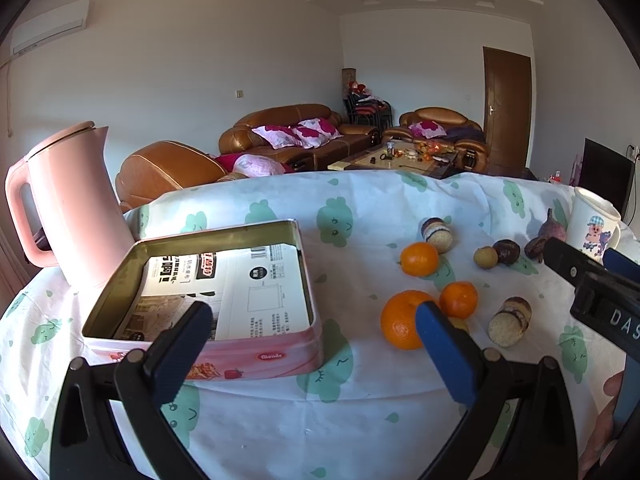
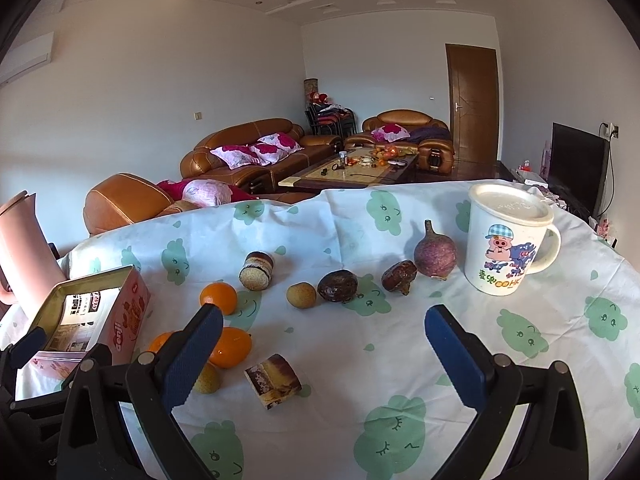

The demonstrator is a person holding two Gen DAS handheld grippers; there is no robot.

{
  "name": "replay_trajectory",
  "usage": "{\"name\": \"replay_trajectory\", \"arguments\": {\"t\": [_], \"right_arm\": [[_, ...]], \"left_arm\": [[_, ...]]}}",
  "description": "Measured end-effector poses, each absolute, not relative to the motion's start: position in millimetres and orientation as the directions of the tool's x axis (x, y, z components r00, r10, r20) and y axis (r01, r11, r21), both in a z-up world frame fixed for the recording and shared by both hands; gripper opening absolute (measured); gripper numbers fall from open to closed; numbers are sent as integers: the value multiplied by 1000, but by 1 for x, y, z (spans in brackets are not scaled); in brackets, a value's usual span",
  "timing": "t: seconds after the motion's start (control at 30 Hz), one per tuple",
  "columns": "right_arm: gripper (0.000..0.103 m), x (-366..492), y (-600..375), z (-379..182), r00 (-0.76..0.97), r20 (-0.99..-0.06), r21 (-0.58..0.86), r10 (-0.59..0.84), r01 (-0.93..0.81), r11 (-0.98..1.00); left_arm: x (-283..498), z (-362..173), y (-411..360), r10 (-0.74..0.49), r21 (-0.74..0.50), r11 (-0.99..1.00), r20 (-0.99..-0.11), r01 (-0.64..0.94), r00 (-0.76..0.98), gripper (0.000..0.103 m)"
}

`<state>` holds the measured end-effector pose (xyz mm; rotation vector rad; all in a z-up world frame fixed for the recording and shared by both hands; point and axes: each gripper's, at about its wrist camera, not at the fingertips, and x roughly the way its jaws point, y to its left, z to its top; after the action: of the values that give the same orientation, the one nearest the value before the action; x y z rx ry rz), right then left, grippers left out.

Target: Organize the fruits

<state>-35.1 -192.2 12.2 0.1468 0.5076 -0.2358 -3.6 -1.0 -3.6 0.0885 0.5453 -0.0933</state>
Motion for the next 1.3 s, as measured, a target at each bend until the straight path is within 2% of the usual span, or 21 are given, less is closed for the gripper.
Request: {"name": "replay_trajectory", "arguments": {"t": [0.27,1.07,1.3], "right_arm": [[102,-45,-185,17,867,-444,33,-228,270,962],[102,-40,-191,13,847,-483,34,-219,268,963],[102,-38,-211,11,833,-510,91,-214,299,950]], "left_arm": [[-4,-4,-1,-64,60,992,-523,112,850,103],[-5,-5,-3,-64,62,992,-522,113,851,103],[-3,-8,0,-69,55,992,-531,115,844,103]]}}
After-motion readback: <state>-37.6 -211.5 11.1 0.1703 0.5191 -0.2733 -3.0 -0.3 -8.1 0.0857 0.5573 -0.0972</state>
